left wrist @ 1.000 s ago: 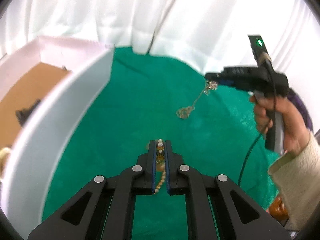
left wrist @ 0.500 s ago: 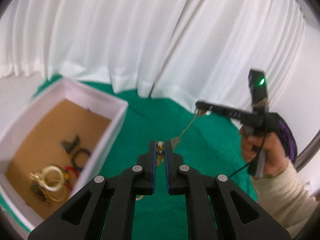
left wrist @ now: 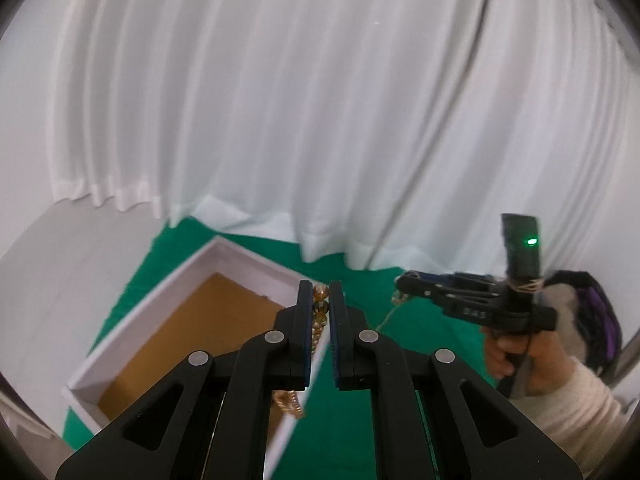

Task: Organize jewelry
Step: 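Carry the pearl necklace into the tray with both grippers and release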

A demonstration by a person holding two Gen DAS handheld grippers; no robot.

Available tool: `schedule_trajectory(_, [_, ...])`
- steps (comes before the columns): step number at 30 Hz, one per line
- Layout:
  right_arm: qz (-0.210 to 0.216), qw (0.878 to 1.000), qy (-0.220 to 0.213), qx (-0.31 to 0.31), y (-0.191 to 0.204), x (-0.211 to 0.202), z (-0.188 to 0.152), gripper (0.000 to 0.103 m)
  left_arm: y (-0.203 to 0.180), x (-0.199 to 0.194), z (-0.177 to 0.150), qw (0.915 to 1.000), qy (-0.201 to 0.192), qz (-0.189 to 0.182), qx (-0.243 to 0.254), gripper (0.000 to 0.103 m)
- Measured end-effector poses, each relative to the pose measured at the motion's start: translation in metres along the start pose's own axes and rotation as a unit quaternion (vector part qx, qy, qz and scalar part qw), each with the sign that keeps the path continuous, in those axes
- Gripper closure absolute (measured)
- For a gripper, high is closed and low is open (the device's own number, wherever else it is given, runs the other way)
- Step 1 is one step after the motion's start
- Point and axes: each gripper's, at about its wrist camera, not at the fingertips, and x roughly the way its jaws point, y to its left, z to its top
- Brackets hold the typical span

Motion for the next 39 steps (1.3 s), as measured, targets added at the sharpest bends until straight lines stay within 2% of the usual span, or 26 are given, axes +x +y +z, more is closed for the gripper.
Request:
schedule_trajectory(4, [0.018,1.0,0.015,-0.013,0.019,0.038,0.01,0.076,0.038,0.034,-0.012,0.9992,0.017,0.032,-0.018,0.098])
schedule_trajectory(9, [0.026,0.998,0.054,-0.031,0.032,0.093,0.004,0.076,0.085,0.084,-0.042,0.9951,0.062,0.047,-0.062,0.098])
schedule_trajectory(16, [-0.012,0.99,0.127,-0.059,0.029,0.197,-0.034,0.076,0.126,0.141,-0.101,0.9834,0.128,0.087,-0.094,0.097])
schedule_trajectory(17, [-0.019,0.989,0.135,-0.061,0.027,0.208,-0.04,0.075,0.128,0.145,-0.106,0.9818,0.134,0.097,-0.093,0.093])
schedule_trajectory(19, [-0.039,0.987,0.143,-0.065,0.025,0.222,-0.05,0.069,0.129,0.146,-0.117,0.9797,0.143,0.112,-0.086,0.073])
schedule_trajectory(20, [-0.044,0.986,0.147,-0.062,0.024,0.226,-0.055,0.056,0.13,0.145,-0.121,0.9789,0.143,0.12,-0.083,0.047])
schedule_trajectory(21, [-0.044,0.986,0.149,-0.058,0.022,0.227,-0.058,0.047,0.13,0.141,-0.123,0.9786,0.138,0.128,-0.082,0.032])
schedule_trajectory(25, [-0.046,0.987,0.142,-0.059,0.027,0.215,-0.06,0.046,0.122,0.122,-0.125,0.9792,0.112,0.156,-0.066,0.02])
schedule_trajectory(27, [-0.047,0.988,0.133,-0.061,0.03,0.205,-0.058,0.041,0.115,0.113,-0.124,0.9786,0.094,0.175,-0.053,0.008])
schedule_trajectory(30, [-0.047,0.99,0.11,-0.074,0.042,0.184,-0.057,0.027,0.099,0.095,-0.125,0.9735,0.057,0.22,-0.027,0.003])
schedule_trajectory(34, [-0.051,0.99,0.095,-0.088,0.06,0.16,-0.061,0.022,0.081,0.076,-0.132,0.963,0.021,0.268,-0.012,0.001])
schedule_trajectory(36, [-0.052,0.99,0.089,-0.093,0.068,0.15,-0.064,0.021,0.074,0.071,-0.137,0.957,0.022,0.289,-0.008,0.001])
schedule_trajectory(39, [-0.053,0.99,0.079,-0.101,0.083,0.133,-0.071,0.021,0.062,0.067,-0.145,0.9387,0.023,0.344,0.015,0.001])
